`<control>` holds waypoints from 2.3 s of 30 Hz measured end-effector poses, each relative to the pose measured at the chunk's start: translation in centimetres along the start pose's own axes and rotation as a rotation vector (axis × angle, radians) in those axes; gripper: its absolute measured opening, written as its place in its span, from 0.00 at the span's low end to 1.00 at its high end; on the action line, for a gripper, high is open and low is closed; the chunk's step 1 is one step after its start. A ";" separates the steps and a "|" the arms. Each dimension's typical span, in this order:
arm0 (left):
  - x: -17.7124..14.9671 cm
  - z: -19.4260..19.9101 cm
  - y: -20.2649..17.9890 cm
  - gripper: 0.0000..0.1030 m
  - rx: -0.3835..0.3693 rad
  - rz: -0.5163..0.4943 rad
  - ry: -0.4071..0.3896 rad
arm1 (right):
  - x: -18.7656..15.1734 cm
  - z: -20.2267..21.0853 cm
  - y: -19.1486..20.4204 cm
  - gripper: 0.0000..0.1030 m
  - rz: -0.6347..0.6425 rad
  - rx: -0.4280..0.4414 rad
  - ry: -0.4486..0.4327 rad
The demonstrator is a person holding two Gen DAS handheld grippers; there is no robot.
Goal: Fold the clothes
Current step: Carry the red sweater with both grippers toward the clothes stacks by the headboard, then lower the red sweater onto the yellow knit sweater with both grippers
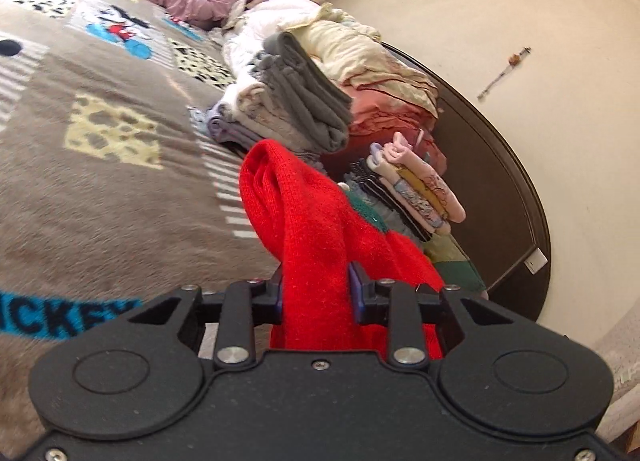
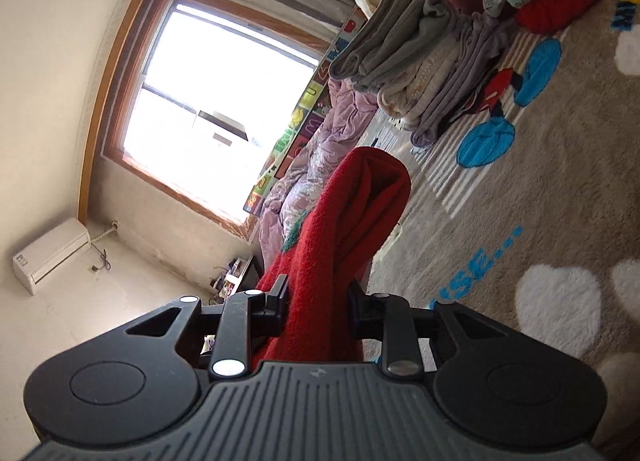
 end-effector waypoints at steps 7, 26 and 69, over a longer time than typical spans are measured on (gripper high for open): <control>0.3 -12.0 -6.2 0.26 -0.267 -0.088 0.170 | 7.1 7.0 -0.8 0.29 0.011 -0.068 -0.311; -5.4 -32.3 -14.6 0.26 -0.515 -0.139 0.436 | 17.4 15.5 -10.8 0.29 0.006 -0.271 -0.675; -11.9 -37.9 -16.7 0.37 -0.179 -0.649 0.257 | 19.0 14.4 -15.0 0.46 0.225 -0.456 -0.822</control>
Point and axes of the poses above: each gripper's, at about its wrist camera, not at the fingertips, and z roughly against the way its jaws point, y to its left, x to its top, the point moved 2 cm from there along -z, roughly the way its jaws point, and after that the axes turned 10 degrees about -y, right-handed, at the moved point
